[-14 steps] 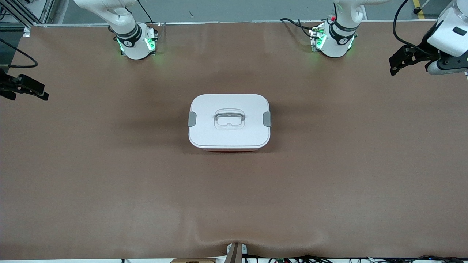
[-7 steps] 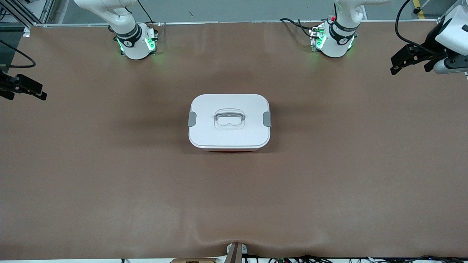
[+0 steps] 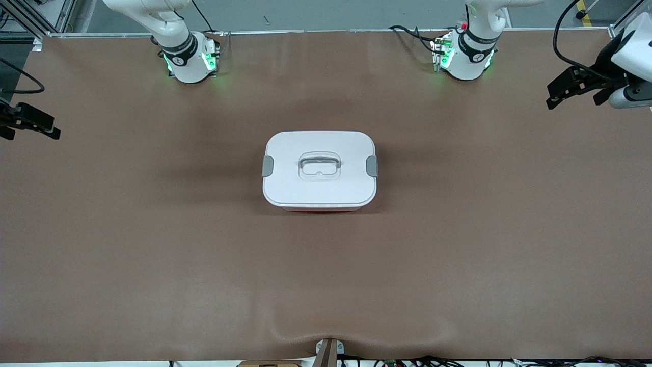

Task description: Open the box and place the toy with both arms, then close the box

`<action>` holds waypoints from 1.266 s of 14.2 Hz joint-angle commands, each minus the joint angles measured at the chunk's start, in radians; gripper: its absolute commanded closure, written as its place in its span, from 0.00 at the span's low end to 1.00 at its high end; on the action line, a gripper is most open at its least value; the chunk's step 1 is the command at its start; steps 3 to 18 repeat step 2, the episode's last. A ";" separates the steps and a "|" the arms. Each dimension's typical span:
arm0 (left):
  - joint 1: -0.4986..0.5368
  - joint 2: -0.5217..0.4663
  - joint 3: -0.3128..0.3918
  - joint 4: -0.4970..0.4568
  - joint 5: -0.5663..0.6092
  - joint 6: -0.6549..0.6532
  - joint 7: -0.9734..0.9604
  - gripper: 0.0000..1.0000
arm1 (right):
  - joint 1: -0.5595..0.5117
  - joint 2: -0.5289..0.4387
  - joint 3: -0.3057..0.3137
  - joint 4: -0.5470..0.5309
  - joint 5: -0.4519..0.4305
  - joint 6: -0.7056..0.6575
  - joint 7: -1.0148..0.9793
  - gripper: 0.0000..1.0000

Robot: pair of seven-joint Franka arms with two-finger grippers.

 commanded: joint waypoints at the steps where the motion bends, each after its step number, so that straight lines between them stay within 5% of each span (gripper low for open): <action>1: 0.004 0.017 0.000 0.034 -0.013 -0.007 0.013 0.00 | -0.004 0.003 0.007 0.005 0.011 0.004 0.074 0.00; 18: 0.004 0.018 0.000 0.034 -0.013 -0.007 0.013 0.00 | -0.007 0.001 0.007 0.003 0.010 0.006 0.081 0.00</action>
